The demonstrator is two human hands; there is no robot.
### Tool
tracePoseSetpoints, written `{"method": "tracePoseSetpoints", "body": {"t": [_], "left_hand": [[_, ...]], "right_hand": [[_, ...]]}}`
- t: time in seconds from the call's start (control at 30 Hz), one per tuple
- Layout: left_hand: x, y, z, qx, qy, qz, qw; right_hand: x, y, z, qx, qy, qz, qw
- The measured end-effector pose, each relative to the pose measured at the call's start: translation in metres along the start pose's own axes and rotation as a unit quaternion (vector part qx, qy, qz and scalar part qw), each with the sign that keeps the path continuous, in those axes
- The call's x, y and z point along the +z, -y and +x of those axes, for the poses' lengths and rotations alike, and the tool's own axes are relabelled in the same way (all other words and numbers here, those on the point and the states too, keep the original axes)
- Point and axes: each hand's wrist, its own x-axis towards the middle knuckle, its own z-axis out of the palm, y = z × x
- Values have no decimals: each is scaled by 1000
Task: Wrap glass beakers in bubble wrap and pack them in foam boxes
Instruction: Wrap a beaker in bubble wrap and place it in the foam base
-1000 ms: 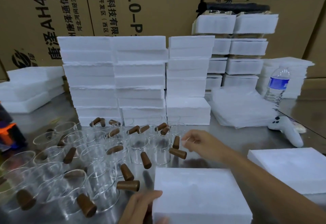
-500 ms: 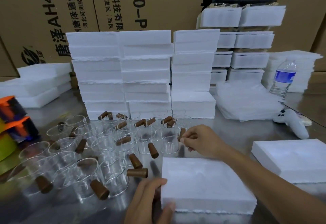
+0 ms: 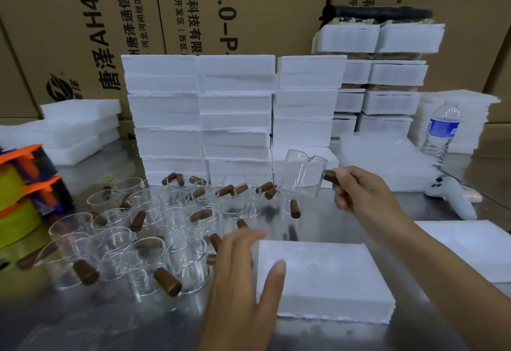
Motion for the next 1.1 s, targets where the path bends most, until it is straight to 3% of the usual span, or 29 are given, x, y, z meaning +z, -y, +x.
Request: {"method": "tracePoseSetpoints", "body": {"t": [0.13, 0.27, 0.4, 0.73, 0.93, 1.1], "left_hand": [[4, -11, 52, -74, 51, -136, 987], [15, -6, 97, -156, 124, -214, 956], [34, 9, 113, -185, 181, -309, 915], [53, 8, 113, -158, 133, -336, 919], [52, 22, 110, -195, 75, -409, 888], [56, 26, 101, -220, 83, -390, 890]], "right_hand": [[5, 6, -10, -9, 18, 18, 1000], [4, 6, -5, -16, 41, 0, 999], [-3, 1, 3, -14, 34, -3, 999], [-9, -9, 8, 17, -11, 100, 995], [-35, -12, 35, 41, -58, 41, 997], [-75, -26, 82, 48, -175, -49, 982]]}}
